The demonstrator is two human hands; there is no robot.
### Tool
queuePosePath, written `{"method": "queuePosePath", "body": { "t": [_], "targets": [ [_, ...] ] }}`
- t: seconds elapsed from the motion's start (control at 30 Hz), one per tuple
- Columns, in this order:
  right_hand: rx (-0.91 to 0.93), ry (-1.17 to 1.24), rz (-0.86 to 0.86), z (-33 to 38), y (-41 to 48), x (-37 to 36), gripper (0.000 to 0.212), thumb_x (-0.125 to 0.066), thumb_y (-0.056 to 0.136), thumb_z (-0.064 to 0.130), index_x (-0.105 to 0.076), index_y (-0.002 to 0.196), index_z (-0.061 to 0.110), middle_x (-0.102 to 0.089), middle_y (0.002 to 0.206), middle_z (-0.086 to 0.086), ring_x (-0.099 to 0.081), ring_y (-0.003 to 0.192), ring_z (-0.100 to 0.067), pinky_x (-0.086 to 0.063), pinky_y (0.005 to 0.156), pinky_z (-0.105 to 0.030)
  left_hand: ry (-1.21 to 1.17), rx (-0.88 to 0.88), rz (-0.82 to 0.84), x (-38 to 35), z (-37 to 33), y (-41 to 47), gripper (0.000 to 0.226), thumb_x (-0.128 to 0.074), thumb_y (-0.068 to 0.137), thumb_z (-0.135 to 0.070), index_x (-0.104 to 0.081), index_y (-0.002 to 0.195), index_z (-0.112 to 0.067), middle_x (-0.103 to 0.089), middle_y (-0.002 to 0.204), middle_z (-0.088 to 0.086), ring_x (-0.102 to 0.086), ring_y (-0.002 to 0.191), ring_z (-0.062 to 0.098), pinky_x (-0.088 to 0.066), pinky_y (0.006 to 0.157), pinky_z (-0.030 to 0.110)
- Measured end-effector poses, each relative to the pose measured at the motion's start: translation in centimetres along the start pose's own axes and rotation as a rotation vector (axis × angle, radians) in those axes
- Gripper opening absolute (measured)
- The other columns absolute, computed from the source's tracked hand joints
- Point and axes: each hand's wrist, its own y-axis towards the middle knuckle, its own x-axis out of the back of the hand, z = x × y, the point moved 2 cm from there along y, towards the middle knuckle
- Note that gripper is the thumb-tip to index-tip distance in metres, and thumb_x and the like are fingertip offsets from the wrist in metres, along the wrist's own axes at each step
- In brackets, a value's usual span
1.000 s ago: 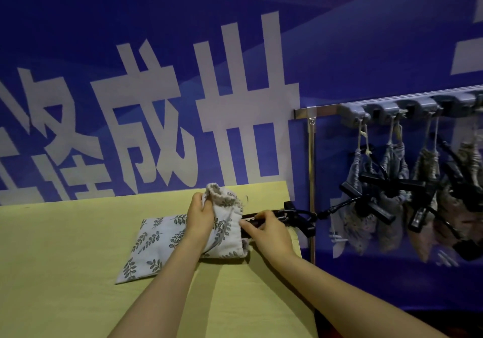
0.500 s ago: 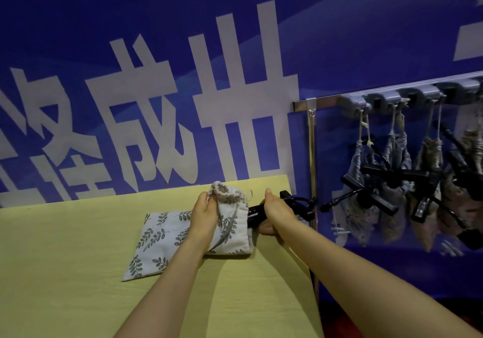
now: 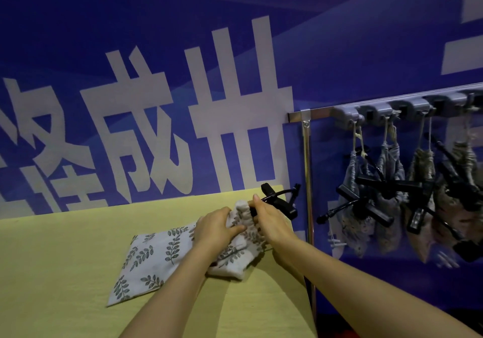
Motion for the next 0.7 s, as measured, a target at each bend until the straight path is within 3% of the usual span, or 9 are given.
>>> {"method": "queuePosePath", "body": {
  "t": [0.07,0.17,0.27,0.37,0.47,0.6,0.7],
  "targets": [
    [0.030,0.106,0.040,0.1,-0.2,0.0,0.039,-0.025,0.101,0.045,-0.063,0.099,0.034,-0.067,0.098,0.004,-0.064,0.093,-0.012,-0.052,0.088,-0.037,0.037,-0.027,-0.017,0.4,-0.1,0.0,0.038,-0.061,0.080,-0.054,-0.056,0.093,-0.018,-0.065,0.092,-0.001,-0.059,0.087,0.023,-0.043,0.072,0.034],
    [0.114,0.230,0.081,0.1,-0.5,-0.4,0.030,-0.033,0.101,0.026,-0.053,0.120,0.038,-0.064,0.111,0.004,-0.065,0.096,-0.012,-0.055,0.086,-0.038,-0.001,-0.029,-0.111,1.8,-0.6,-0.2,0.031,-0.059,0.084,-0.050,-0.057,0.090,-0.019,-0.063,0.089,-0.003,-0.059,0.085,0.021,-0.044,0.077,0.035],
    [0.103,0.280,0.095,0.4,-0.9,-0.2,0.034,-0.040,0.097,0.012,-0.043,0.126,0.030,-0.065,0.098,-0.002,-0.064,0.088,-0.012,-0.052,0.072,-0.024,-0.065,0.024,-0.210,3.5,-0.6,0.2,0.030,-0.058,0.085,-0.048,-0.056,0.092,-0.019,-0.062,0.090,-0.001,-0.059,0.086,0.023,-0.048,0.077,0.038],
    [0.122,0.226,0.085,1.2,-1.0,0.5,0.027,-0.048,0.095,0.003,-0.053,0.118,0.016,-0.062,0.101,0.001,-0.061,0.092,-0.011,-0.049,0.069,-0.012,-0.110,0.077,-0.263,5.5,-0.4,0.6,0.035,-0.057,0.086,-0.047,-0.056,0.102,-0.015,-0.065,0.099,0.005,-0.060,0.091,0.027,-0.050,0.078,0.042],
    [0.163,0.168,0.068,2.6,-1.7,1.7,0.017,-0.054,0.095,0.010,-0.061,0.110,0.010,-0.064,0.094,0.005,-0.060,0.083,-0.007,-0.047,0.066,-0.009,-0.141,0.094,-0.293,7.5,-0.7,0.0,0.035,-0.055,0.087,-0.047,-0.054,0.101,-0.015,-0.064,0.097,0.006,-0.060,0.089,0.027,-0.050,0.076,0.043],
    [0.218,0.175,0.044,5.3,-2.8,2.8,0.013,-0.061,0.091,0.017,-0.065,0.101,0.010,-0.065,0.080,0.005,-0.058,0.066,0.001,-0.045,0.059,-0.012,-0.155,0.037,-0.331,9.4,-2.3,-1.7,0.032,-0.056,0.085,-0.049,-0.053,0.096,-0.019,-0.060,0.092,0.000,-0.058,0.087,0.022,-0.051,0.074,0.042],
    [0.228,0.160,-0.060,7.2,-3.8,4.2,0.007,-0.062,0.090,0.015,-0.066,0.086,0.013,-0.063,0.073,0.002,-0.056,0.065,-0.009,-0.046,0.062,-0.022,-0.170,-0.008,-0.372,11.1,-4.6,-3.2,0.030,-0.057,0.086,-0.046,-0.050,0.092,-0.017,-0.058,0.091,0.001,-0.056,0.085,0.023,-0.048,0.071,0.038]
  ]
}}
